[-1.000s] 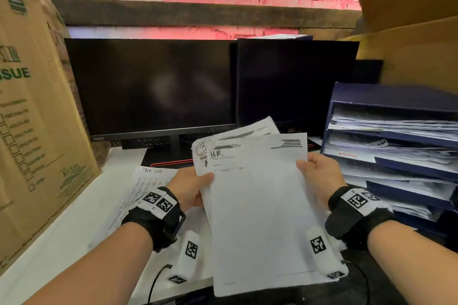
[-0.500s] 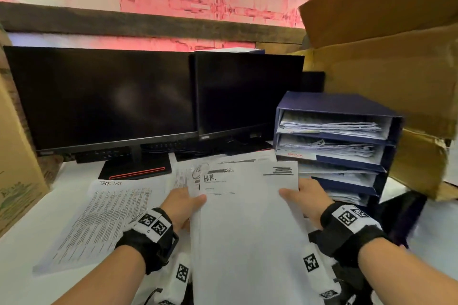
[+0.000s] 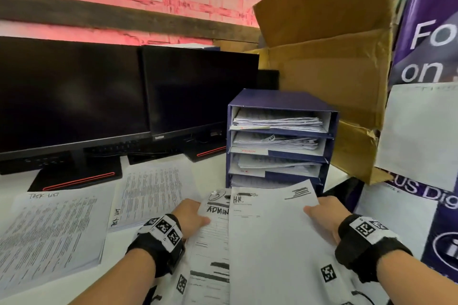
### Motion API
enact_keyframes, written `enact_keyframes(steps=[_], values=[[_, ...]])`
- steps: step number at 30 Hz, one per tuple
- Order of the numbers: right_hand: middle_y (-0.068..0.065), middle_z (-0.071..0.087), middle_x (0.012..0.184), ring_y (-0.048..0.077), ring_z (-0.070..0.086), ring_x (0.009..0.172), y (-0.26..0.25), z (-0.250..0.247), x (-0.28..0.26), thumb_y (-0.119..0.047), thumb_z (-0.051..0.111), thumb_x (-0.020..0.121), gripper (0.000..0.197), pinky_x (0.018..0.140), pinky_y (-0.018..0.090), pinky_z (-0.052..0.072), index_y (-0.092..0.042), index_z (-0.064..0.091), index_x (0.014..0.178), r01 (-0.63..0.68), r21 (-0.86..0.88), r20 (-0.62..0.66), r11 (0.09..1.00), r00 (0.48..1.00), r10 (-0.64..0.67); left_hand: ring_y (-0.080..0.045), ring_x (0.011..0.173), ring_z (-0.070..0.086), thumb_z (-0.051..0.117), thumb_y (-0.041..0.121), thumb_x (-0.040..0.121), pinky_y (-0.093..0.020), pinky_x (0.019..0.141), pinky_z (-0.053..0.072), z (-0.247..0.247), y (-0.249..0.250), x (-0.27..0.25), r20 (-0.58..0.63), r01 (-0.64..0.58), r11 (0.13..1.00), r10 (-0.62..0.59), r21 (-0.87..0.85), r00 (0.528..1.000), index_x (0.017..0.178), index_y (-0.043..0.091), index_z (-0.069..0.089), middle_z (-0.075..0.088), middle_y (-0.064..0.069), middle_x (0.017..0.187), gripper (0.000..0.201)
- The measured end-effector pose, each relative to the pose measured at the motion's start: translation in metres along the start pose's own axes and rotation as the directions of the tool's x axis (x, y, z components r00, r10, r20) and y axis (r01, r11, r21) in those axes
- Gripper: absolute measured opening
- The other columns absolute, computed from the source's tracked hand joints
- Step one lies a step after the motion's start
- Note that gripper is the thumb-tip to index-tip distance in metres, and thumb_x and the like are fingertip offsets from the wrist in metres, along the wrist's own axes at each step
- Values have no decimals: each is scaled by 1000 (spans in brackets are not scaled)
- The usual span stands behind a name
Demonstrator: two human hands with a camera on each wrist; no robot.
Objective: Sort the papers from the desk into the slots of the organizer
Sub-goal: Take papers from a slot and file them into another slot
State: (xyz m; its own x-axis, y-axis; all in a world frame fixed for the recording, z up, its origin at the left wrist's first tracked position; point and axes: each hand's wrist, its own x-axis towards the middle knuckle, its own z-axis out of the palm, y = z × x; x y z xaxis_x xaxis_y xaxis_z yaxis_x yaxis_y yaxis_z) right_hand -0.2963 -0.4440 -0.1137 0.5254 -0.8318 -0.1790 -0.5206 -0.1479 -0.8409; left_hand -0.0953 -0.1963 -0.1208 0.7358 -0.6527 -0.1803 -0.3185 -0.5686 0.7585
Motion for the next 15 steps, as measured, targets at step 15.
enact_keyframes(steps=[15], values=[[23, 66, 99, 38, 65, 91, 12, -2, 13, -14, 62, 91, 22, 87, 43, 54, 6, 61, 100, -130, 35, 17, 991, 991, 130, -19, 106, 62, 67, 15, 85, -33, 95, 50, 25, 10, 22, 106, -89, 992, 79, 89, 991, 117, 11, 61, 67, -3, 114, 33]])
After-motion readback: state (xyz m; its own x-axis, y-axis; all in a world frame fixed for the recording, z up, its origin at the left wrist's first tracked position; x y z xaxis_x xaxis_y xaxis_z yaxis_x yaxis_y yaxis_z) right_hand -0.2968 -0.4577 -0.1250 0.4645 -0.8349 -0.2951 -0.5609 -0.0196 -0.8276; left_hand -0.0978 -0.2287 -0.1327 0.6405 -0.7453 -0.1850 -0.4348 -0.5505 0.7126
